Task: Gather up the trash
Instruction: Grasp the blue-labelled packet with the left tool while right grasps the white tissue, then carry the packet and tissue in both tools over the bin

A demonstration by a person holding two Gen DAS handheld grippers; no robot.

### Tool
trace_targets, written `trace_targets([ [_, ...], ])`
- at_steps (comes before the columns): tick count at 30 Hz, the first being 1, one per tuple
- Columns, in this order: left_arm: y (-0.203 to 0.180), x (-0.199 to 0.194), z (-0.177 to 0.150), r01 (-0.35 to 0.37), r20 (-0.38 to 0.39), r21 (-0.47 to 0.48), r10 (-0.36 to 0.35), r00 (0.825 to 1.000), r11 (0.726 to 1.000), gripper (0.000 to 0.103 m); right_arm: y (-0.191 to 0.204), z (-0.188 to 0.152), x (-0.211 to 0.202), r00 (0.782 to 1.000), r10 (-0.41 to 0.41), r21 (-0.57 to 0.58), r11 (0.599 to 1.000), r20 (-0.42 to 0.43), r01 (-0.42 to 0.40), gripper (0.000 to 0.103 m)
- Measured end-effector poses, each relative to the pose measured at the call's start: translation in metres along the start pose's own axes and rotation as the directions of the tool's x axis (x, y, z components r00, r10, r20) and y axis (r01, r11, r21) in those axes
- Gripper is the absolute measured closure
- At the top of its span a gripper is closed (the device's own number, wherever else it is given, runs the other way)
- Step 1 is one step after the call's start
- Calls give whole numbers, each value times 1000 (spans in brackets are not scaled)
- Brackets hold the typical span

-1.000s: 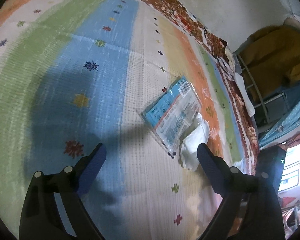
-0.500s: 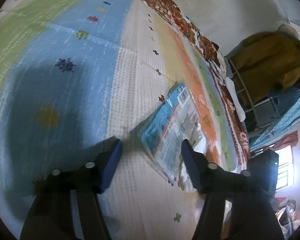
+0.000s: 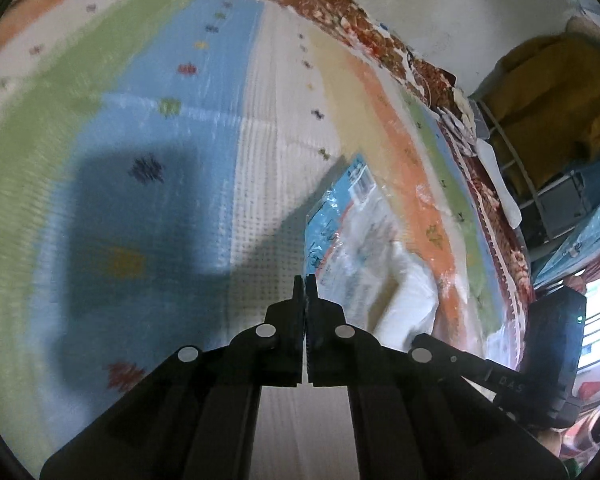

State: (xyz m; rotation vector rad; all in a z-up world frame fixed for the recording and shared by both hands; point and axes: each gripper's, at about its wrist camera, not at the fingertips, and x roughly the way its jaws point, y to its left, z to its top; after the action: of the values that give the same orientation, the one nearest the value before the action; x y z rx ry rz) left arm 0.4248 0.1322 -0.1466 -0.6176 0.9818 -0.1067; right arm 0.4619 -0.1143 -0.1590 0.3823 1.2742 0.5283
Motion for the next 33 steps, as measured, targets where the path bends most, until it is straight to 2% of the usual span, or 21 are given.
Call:
trace_targets([
  [6,-15,-43,-6,-85,20,44,84,996,995,103,24,-10,-34,998,-42,-117,992,40,47,102],
  [8,-20,-57,-7,-98,29,50,97,995,994,103,35,-15,-47,991,-104,-168,979,81,117,102],
  [16,-31,-113,-31,-143,65,69,138,988,987,103,69,-38,-82,976,-155,-324,925,151,197,102],
  [20,-25,-128,-45,-165,58,49,162,985,985,103,78,-52,-96,972,-165,-377,900,170,218,102],
  [24,-26,-141,-55,-164,66,42,161,985,986,103,88,-68,-110,967,-174,-423,874,188,240,102],
  [29,-38,-168,-69,-146,87,46,141,986,988,103,95,-89,-136,967,-154,-456,859,202,232,102],
  [32,-49,-186,-80,-199,125,72,190,974,977,103,101,-105,-150,964,-151,-476,846,219,240,102],
  [33,-53,-192,-84,-195,133,81,183,974,977,103,102,-109,-154,963,-149,-482,842,224,243,102],
])
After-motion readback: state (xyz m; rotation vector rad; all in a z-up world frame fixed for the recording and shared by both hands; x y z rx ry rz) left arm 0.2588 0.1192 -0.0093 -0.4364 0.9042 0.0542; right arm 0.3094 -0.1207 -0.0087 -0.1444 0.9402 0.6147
